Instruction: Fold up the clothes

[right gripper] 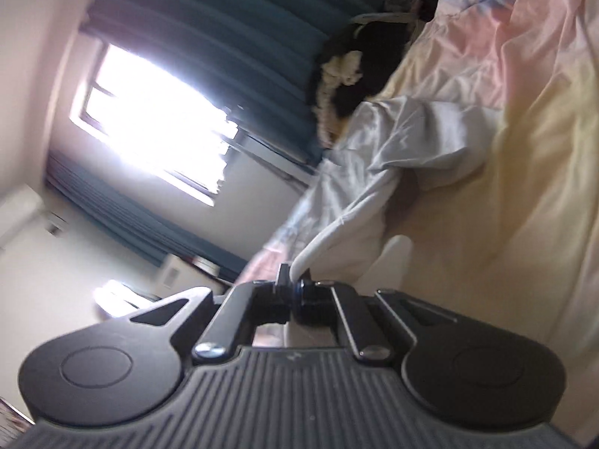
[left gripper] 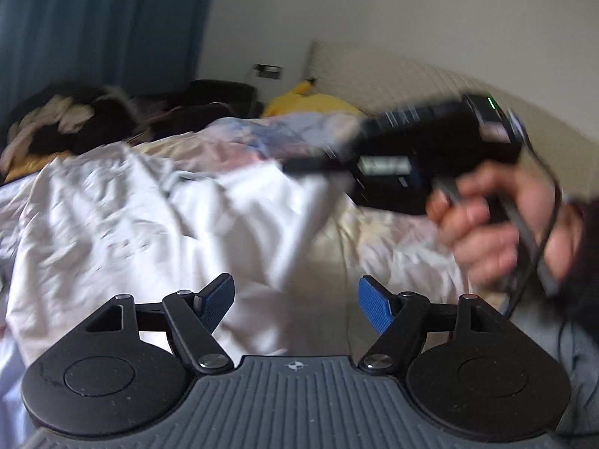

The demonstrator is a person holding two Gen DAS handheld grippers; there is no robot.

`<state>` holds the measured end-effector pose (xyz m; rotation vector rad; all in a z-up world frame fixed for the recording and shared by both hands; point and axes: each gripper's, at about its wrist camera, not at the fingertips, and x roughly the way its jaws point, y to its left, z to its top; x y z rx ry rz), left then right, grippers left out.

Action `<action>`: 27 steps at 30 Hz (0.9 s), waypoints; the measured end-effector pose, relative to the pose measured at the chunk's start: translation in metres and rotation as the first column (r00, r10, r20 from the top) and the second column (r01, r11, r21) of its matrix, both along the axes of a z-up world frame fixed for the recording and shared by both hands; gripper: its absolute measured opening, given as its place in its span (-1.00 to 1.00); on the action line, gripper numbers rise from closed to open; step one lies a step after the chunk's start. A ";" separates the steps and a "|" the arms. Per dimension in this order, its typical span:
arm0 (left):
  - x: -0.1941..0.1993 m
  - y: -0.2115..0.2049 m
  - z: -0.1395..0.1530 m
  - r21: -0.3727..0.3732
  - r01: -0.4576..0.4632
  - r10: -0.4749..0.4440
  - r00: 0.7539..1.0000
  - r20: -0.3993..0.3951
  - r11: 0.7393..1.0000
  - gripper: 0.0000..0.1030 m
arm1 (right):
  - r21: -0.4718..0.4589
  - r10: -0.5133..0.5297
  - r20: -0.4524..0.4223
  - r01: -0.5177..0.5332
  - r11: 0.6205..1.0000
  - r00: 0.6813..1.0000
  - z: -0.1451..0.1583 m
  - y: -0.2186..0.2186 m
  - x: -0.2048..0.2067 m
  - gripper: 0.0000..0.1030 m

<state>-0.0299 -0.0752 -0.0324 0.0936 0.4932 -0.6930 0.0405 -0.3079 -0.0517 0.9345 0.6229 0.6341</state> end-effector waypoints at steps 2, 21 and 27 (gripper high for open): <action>0.003 -0.016 -0.007 0.066 -0.039 0.035 0.998 0.060 0.997 0.49 | 0.033 0.017 -0.002 -0.017 0.999 1.000 -0.002 -0.002 0.001 -0.86; 0.112 0.086 -0.025 -0.567 -0.338 0.102 0.908 -0.407 0.752 -0.93 | -0.053 -0.075 -0.063 0.072 0.996 0.995 -0.038 -0.016 0.034 0.02; 0.113 0.099 -0.028 -0.628 -0.371 0.068 0.889 -0.452 0.684 -0.93 | 0.027 -0.055 -0.030 0.056 0.998 0.998 -0.057 0.006 0.064 0.02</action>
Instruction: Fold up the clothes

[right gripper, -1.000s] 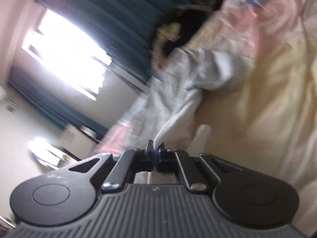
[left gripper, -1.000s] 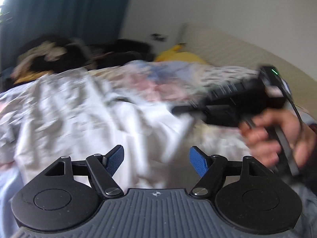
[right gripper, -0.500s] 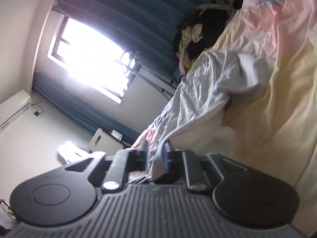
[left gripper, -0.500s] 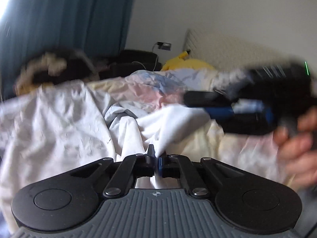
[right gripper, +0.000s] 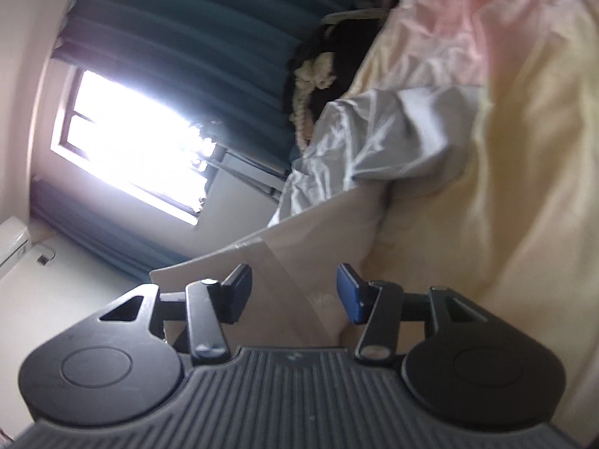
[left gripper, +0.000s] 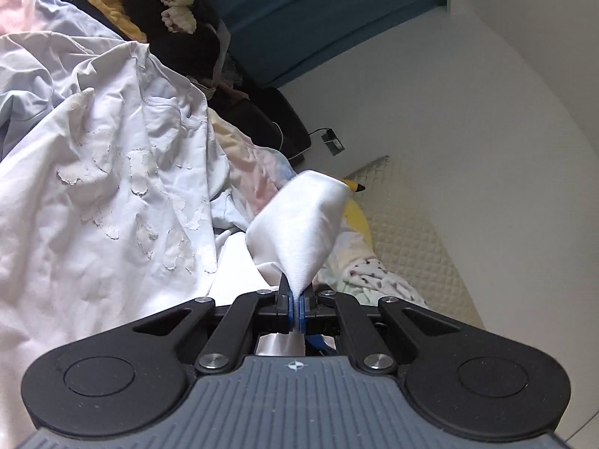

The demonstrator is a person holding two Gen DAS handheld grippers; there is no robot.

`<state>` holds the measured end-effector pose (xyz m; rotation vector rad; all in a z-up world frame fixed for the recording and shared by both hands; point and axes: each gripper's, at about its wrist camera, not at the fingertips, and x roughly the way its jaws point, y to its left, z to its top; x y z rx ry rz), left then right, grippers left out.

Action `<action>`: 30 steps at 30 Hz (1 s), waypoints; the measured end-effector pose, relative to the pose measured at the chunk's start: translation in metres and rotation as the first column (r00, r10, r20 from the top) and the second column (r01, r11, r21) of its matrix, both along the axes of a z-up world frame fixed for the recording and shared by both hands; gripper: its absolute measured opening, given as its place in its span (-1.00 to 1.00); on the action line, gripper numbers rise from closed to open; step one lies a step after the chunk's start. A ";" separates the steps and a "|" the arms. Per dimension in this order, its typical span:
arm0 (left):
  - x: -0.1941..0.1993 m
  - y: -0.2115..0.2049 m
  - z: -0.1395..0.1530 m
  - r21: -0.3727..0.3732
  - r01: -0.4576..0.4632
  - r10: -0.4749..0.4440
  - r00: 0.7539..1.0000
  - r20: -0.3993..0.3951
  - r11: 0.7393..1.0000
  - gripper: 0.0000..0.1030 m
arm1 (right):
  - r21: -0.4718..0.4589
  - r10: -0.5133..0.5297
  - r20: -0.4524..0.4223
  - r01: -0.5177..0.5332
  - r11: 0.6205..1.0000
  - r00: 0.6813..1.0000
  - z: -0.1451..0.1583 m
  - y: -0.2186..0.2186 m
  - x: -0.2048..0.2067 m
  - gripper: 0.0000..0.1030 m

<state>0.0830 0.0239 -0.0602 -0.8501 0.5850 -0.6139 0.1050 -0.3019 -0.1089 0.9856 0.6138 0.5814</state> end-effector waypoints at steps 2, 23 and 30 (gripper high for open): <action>-0.001 -0.002 0.001 0.003 0.013 -0.013 1.000 0.003 1.000 -0.93 | 0.031 0.013 0.037 -0.015 0.999 0.999 0.000 0.005 0.005 0.10; -0.025 -0.038 0.005 0.130 0.186 -0.195 0.979 0.058 0.974 -0.70 | -0.182 -0.349 -0.001 0.343 0.922 0.937 0.080 -0.009 -0.158 -0.97; -0.043 -0.066 0.000 0.292 0.264 -0.279 0.960 0.010 0.919 -0.16 | -0.321 -0.492 -0.139 0.431 0.843 0.859 0.065 -0.020 -0.205 -0.96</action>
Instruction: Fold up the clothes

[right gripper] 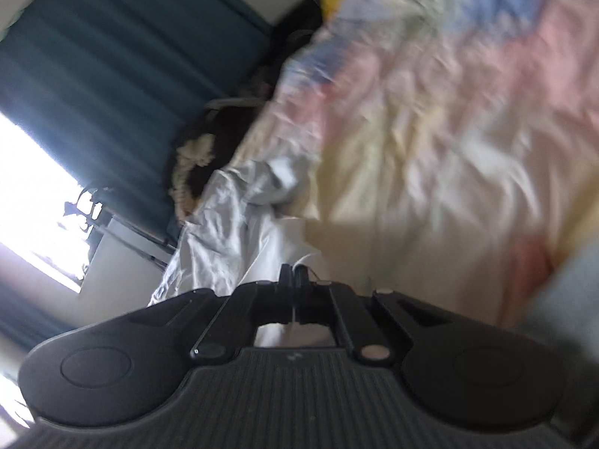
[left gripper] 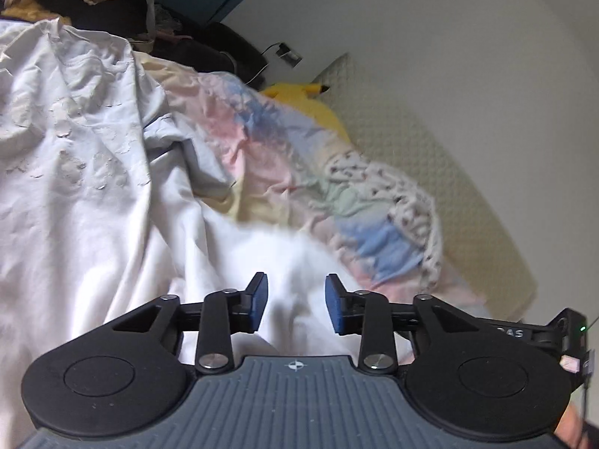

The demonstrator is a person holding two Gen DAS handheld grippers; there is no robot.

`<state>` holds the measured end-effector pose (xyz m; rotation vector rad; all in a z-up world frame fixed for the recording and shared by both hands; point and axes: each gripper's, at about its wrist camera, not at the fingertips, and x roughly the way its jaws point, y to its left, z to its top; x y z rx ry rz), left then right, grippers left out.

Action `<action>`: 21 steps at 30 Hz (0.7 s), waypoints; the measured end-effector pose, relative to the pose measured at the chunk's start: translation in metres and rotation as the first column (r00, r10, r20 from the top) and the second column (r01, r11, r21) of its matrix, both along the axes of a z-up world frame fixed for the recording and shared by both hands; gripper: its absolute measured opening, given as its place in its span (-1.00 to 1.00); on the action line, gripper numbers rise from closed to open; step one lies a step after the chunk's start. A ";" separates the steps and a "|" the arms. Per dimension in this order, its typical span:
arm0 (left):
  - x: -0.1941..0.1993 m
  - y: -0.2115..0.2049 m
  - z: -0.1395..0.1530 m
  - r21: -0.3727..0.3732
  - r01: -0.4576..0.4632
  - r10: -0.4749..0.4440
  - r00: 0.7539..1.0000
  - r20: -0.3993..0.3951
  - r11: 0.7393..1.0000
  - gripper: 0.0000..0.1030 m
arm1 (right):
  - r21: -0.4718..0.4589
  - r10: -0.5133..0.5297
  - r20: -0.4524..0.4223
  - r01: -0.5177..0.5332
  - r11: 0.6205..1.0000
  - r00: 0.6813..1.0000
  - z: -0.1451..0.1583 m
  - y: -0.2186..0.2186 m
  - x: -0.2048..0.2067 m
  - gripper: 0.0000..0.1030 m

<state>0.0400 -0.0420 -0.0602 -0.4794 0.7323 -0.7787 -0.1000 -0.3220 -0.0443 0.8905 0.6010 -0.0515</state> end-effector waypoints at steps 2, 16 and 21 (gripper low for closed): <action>-0.003 0.002 0.000 0.038 -0.015 0.015 1.000 -0.007 0.999 -0.11 | -0.048 -0.003 -0.009 0.003 0.999 1.000 0.000 0.005 -0.010 -0.88; -0.013 0.134 0.047 0.374 -0.343 0.385 0.922 -0.041 0.862 -0.11 | -0.321 0.224 0.141 -0.169 0.932 0.964 0.016 0.020 0.054 -0.21; 0.019 0.134 0.019 0.459 -0.352 0.446 0.888 -0.113 0.816 -0.11 | -0.200 0.413 0.061 -0.395 0.897 0.909 -0.035 0.052 0.130 -0.22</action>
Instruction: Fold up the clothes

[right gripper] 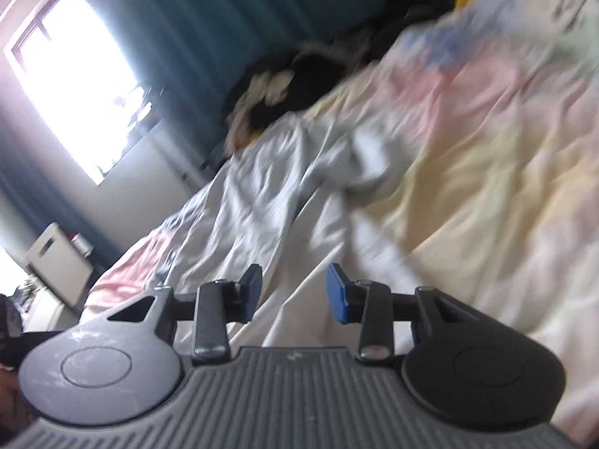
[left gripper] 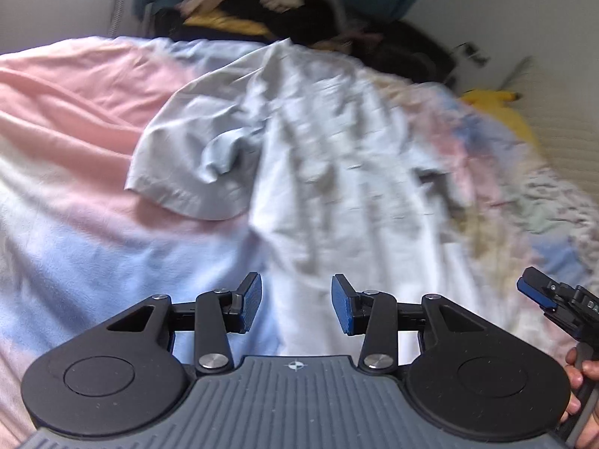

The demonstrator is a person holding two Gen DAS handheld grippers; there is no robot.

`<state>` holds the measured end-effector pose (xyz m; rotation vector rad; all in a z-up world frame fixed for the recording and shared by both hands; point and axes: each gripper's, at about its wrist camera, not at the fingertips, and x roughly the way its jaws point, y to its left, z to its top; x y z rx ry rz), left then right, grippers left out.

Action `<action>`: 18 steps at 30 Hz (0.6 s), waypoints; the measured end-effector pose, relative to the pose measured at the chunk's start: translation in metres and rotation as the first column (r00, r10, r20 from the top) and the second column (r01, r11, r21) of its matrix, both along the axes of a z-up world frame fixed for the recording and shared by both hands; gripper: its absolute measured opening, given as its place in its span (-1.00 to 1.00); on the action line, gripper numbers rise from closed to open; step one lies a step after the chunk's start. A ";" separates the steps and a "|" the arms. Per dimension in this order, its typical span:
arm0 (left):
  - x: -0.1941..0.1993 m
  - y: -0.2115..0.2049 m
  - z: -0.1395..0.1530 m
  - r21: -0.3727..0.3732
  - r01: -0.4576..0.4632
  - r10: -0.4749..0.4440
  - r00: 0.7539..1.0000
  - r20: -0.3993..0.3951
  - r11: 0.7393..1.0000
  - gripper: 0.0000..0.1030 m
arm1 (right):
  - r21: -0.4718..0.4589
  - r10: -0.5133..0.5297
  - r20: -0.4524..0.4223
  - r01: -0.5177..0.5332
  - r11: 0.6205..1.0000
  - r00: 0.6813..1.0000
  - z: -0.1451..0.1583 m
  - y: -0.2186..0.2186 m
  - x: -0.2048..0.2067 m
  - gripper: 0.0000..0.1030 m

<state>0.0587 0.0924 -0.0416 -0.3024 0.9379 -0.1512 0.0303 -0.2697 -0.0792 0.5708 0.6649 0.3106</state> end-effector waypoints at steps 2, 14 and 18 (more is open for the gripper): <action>0.010 0.001 -0.010 -0.001 0.004 -0.004 1.000 -0.027 1.000 -0.11 | 0.017 0.050 -0.029 -0.049 0.999 0.998 -0.012 0.009 0.010 -0.22; 0.064 0.069 0.005 -0.109 -0.244 0.253 0.965 0.075 0.964 0.03 | -0.114 0.115 0.051 -0.109 0.987 0.992 -0.017 0.033 0.027 -0.22; 0.113 0.077 0.008 0.067 -0.261 0.251 0.960 0.124 0.963 0.04 | -0.151 0.140 0.088 -0.126 0.980 0.986 -0.020 0.040 0.041 -0.22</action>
